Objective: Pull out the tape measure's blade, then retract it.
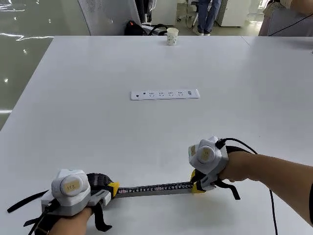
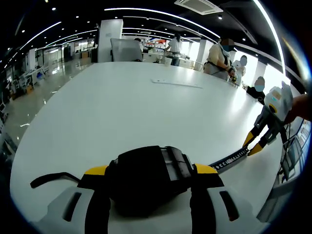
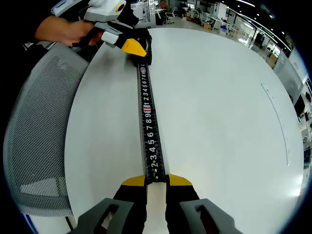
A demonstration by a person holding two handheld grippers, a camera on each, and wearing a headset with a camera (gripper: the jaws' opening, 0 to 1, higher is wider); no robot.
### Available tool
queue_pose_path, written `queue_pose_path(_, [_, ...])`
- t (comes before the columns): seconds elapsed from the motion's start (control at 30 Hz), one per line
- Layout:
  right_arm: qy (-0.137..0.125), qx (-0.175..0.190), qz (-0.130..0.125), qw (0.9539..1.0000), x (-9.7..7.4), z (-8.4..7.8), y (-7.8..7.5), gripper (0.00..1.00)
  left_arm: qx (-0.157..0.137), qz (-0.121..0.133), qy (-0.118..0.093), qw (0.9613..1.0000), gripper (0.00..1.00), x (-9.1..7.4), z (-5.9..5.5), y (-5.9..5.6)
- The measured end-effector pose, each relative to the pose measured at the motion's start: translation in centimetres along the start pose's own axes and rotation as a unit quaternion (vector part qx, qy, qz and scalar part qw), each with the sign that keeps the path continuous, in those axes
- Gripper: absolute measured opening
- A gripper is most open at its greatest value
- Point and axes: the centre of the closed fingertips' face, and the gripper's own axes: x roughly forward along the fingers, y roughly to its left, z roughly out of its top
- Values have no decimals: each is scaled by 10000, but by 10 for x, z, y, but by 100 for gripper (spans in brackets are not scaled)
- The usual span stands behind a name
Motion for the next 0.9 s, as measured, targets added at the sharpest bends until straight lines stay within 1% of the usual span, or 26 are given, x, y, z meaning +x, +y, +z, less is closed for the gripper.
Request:
queue_pose_path(0.17, [-20,75,-14,10000,0,2,1,10,-3,-5,39,10000,62,-1,0,0])
queue_pose_path(0.53, [16,-1,-31,10000,3,6,0,10,7,0,65,10000,62,-1,-1,0])
queue_pose_path(0.77, [138,-109,-101,9998,4,9,1,10,16,2,72,10000,62,-1,-1,0])
queue_pose_path(0.9, [119,-54,-87,9999,4,10,0,10,11,6,83,10000,62,-1,-1,0])
